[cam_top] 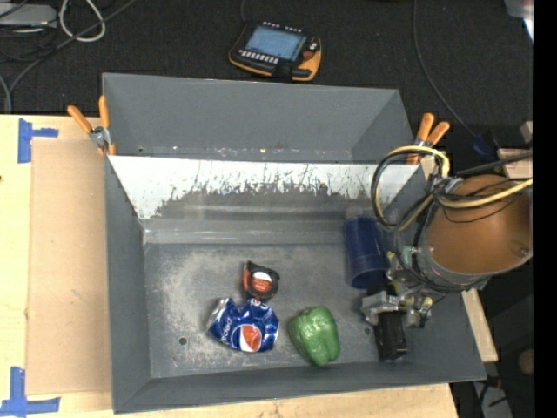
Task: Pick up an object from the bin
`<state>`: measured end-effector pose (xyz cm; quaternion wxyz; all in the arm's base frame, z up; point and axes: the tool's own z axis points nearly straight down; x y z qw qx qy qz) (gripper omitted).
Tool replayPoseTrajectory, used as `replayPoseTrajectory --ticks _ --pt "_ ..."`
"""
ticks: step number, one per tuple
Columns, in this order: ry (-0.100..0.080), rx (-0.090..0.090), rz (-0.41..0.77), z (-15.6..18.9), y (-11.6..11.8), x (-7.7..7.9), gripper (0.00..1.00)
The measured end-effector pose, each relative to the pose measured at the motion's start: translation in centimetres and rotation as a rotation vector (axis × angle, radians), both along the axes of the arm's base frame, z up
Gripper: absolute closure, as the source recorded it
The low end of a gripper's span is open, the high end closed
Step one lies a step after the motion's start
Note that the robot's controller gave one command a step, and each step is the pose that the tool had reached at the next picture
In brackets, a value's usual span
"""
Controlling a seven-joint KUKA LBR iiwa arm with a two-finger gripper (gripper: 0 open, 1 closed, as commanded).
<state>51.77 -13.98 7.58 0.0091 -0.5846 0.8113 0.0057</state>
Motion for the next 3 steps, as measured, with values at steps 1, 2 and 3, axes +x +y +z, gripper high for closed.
replayPoseTrajectory --ticks 1,2,3 --pt "0.002 0.0 -0.001 0.9 0.0 -0.2 1.0" --pt "0.012 0.003 -0.003 3.4 0.0 -0.4 1.0" --pt "0.002 -0.002 -0.005 7.5 -0.1 -0.1 1.0"
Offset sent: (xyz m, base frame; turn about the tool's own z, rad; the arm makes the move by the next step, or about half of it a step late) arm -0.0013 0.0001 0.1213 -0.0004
